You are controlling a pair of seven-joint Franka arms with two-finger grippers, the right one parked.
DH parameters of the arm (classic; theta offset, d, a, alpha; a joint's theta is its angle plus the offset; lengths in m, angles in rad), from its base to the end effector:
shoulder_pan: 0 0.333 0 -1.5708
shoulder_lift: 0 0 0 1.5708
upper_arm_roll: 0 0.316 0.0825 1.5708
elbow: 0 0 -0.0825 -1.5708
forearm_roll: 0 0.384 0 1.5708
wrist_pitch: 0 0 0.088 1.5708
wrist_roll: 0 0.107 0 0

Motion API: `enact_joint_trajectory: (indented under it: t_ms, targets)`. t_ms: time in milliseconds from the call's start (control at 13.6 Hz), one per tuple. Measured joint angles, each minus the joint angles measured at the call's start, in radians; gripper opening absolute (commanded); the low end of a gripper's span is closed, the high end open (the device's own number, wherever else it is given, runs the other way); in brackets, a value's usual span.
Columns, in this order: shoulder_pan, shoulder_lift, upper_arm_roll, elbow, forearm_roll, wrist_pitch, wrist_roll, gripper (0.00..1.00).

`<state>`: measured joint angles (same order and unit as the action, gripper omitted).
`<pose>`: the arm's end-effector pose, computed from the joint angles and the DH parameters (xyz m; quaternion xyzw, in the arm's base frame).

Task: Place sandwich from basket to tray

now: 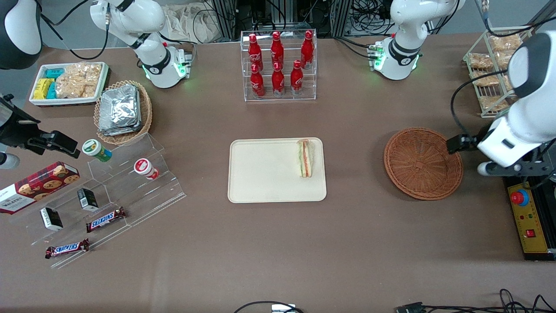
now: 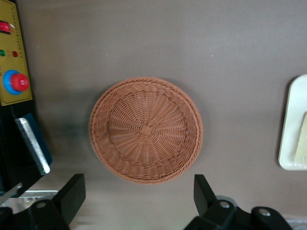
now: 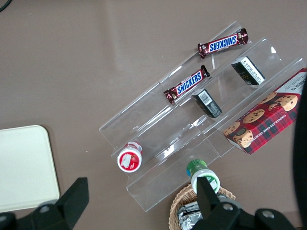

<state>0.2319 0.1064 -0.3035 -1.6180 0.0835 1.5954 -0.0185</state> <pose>0.5799 -0.0251 0.5466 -0.9973 0.0303 0.0607 0.0285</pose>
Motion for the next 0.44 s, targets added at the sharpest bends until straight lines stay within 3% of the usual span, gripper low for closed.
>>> enact_joint_trajectory:
  t_ms: [221,441]
  targets:
    - [-0.05,-0.066,0.096,-0.002,-0.029,-0.028,0.131,1.0]
    - [-0.067,-0.112,0.104,-0.002,-0.03,-0.044,0.155,1.0]
